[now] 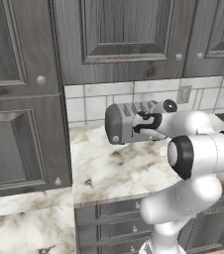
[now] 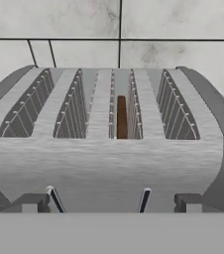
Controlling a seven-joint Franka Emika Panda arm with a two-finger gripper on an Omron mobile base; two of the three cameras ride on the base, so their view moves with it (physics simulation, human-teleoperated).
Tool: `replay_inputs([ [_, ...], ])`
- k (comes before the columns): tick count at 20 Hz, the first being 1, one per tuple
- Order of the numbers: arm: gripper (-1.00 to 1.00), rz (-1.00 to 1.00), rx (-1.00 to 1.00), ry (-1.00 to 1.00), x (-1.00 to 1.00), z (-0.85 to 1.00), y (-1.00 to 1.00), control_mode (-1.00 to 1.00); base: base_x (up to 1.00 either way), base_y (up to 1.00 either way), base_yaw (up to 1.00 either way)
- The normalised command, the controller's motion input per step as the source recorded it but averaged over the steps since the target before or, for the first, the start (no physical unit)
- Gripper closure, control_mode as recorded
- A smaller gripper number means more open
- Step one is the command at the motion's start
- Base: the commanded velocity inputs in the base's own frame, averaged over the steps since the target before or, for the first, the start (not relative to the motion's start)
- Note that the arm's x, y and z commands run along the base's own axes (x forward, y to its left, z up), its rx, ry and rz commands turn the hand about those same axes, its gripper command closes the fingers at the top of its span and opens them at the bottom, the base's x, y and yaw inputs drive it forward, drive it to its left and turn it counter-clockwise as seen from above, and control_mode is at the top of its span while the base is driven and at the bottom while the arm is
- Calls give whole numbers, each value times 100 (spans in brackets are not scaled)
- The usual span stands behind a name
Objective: Start the toaster. Once the lever pops up, take the bread to the plate on the dining counter.
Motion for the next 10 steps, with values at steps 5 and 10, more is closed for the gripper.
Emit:
replay_inputs([
  [5,-100,0,0,-9,-10,36,0,-100,0,0,0],
  [10,-100,0,0,-1,-9,35,-1,-100,0,0,0],
])
